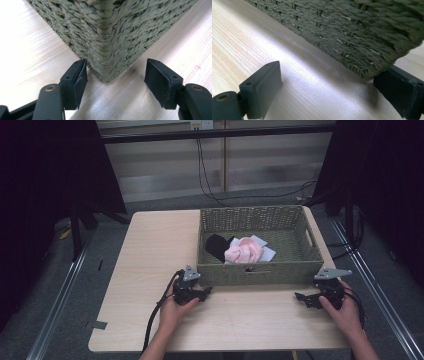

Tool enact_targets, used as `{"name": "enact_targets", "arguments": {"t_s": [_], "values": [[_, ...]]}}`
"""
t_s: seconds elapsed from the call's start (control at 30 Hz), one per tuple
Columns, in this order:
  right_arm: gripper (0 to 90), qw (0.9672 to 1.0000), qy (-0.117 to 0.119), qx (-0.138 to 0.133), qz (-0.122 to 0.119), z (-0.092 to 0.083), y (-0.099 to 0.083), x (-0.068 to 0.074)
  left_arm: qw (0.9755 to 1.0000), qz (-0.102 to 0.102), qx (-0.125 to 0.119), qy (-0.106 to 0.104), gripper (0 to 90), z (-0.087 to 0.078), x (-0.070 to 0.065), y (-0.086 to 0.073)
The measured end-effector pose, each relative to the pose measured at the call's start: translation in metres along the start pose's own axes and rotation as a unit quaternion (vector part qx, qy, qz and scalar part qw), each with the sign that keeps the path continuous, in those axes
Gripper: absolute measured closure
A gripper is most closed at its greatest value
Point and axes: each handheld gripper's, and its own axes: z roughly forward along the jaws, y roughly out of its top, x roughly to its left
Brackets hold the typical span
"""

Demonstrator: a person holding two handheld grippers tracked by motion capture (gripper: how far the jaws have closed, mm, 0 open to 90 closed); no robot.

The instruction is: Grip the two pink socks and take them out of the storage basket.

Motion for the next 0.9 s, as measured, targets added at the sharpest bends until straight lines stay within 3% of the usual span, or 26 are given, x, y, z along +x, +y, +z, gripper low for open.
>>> {"name": "enact_targets", "arguments": {"t_s": [0.3,0.37,0.63,0.7,0.77,0.9], "values": [[9.3,1.0000,-0.001,0.000,0.005,-0.001,0.000,-0.002,1.0000,0.000,0.000,-0.001,34.0,0.000,0.000,0.000],[13.4,0.9996,0.003,0.028,0.007,-0.007,0.004,-0.003,1.0000,0.000,0.000,-0.001,34.0,0.000,0.000,0.000],[14.3,0.9973,0.006,0.073,-0.006,-0.022,0.011,-0.001,1.0000,0.000,0.001,-0.001,34.0,0.000,0.000,0.000],[16.9,0.9959,0.023,0.087,0.000,-0.029,0.015,-0.001,1.0000,0.000,0.001,-0.001,34.0,0.000,0.000,0.000],[17.9,0.9957,0.023,0.090,-0.004,-0.031,0.016,-0.002,1.0000,0.000,0.001,0.000,34.0,0.000,0.000,0.000],[18.9,0.9922,0.041,0.118,-0.001,-0.040,0.024,0.001,1.0000,0.000,0.001,-0.001,34.0,0.000,0.000,0.000]]}}
